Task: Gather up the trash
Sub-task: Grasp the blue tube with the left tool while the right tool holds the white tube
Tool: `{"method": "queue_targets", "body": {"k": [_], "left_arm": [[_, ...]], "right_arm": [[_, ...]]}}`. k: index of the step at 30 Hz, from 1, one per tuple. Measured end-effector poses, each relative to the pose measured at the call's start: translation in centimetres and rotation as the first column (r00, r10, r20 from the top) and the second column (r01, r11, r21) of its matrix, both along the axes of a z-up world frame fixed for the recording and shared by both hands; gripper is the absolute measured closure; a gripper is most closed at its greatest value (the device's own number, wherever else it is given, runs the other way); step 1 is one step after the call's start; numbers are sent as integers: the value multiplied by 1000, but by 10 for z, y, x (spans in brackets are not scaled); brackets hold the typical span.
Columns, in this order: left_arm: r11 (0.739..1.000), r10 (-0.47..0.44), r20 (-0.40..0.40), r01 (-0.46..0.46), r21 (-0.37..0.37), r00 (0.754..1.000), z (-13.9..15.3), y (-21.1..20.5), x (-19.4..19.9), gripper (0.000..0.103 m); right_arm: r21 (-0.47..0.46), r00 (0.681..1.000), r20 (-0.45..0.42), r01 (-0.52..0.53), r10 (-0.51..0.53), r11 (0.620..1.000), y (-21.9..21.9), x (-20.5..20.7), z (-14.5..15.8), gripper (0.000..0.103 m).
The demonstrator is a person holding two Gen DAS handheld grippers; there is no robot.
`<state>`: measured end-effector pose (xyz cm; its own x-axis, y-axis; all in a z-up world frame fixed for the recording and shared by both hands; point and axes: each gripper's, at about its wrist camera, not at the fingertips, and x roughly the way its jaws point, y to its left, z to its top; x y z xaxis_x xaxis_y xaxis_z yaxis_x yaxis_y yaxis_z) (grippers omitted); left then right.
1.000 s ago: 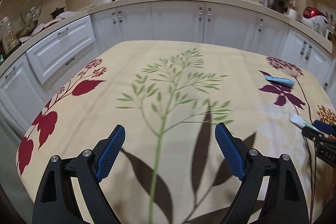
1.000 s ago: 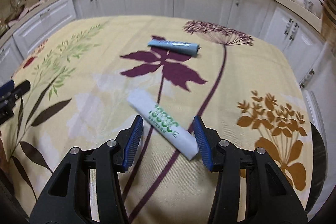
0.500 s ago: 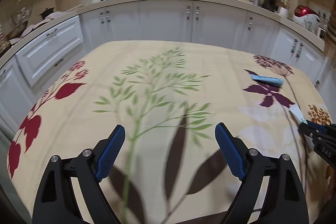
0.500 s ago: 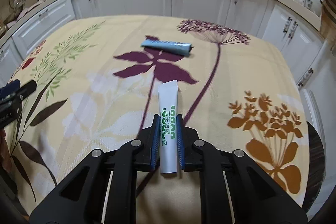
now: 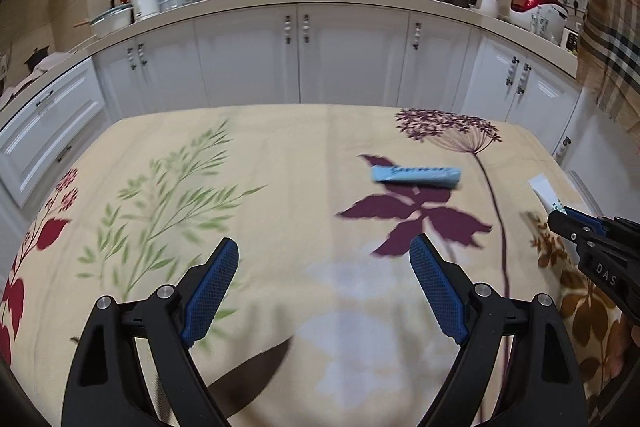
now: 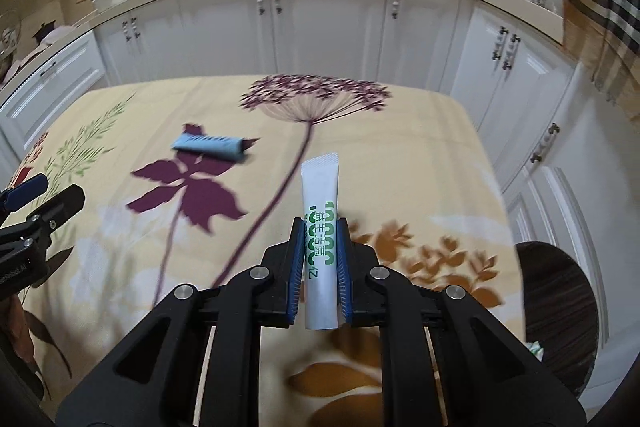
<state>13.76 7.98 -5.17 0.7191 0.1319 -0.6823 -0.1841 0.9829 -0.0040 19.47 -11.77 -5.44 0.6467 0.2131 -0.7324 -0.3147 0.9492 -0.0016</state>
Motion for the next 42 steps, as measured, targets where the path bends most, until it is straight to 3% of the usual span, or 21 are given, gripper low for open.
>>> {"method": "queue_targets", "body": {"k": [15,27,34,42], "left_arm": [[999,-10,-61,12,39,998,-13,-45,78,18],[996,41,-130,-31,78,991,-27,-53,126,18],[997,27,-175,-13,80,984,-38,-51,114,18],[998,-1,-167,13,68,986,-38,-47,92,18]], "right_arm": [[33,998,5,66,-66,997,-60,42,-3,88],[59,998,15,60,-61,996,-78,50,-3,87],[68,998,7,61,-62,996,-80,44,-6,87],[79,998,-1,58,-58,995,-75,35,-7,87]]}}
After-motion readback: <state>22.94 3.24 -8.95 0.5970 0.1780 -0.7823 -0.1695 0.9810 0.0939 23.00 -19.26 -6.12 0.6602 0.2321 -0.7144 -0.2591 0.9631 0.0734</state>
